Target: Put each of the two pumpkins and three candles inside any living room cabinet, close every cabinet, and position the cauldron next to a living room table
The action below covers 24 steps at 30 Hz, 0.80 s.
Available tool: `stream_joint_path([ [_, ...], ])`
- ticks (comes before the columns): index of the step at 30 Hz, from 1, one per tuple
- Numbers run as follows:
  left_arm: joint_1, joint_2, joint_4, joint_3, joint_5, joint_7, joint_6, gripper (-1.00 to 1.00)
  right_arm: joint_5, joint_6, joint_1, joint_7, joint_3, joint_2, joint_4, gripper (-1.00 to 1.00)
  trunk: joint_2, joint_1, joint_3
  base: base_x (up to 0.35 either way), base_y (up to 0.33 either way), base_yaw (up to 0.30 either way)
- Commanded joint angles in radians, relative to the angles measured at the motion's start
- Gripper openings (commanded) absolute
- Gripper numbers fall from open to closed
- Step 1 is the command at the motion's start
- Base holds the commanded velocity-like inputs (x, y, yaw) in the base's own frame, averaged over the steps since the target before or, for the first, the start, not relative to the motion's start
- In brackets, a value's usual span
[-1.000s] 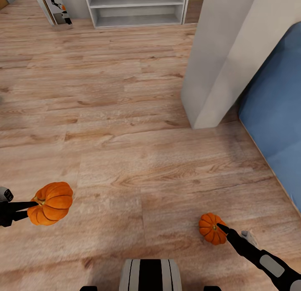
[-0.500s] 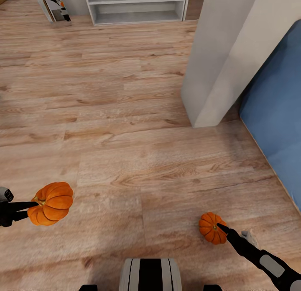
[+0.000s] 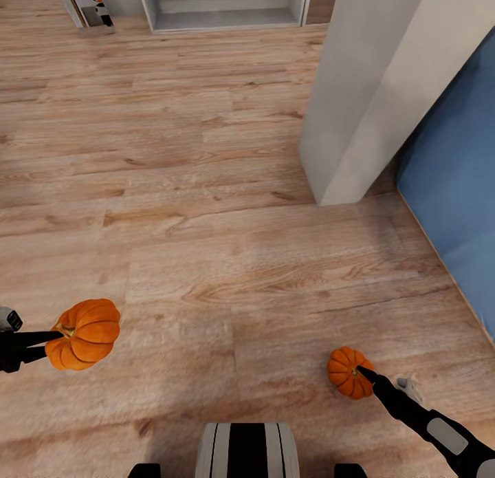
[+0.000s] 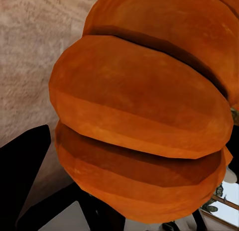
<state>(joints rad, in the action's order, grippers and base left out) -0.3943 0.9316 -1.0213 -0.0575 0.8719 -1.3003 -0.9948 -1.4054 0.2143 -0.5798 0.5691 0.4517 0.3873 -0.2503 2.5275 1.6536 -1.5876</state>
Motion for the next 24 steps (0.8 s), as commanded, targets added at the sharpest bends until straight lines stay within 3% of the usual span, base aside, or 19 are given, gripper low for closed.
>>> stream_joint_path([
  [1, -0.001, 0.001, 0.0, -0.003, 0.004, 0.001, -0.005, -1.0, -0.006, 0.004, 0.0, 0.0, 0.01, 0.001, 0.002, 1.0, 0.0, 0.0, -0.001, 0.0, 0.0, 0.0],
  [24, -0.001, 0.001, 0.0, -0.004, 0.004, 0.001, -0.005, -1.0, -0.004, 0.003, 0.0, 0.001, 0.01, 0.001, -0.004, 1.0, 0.0, 0.0, -0.001, 0.01, 0.038, 0.0],
])
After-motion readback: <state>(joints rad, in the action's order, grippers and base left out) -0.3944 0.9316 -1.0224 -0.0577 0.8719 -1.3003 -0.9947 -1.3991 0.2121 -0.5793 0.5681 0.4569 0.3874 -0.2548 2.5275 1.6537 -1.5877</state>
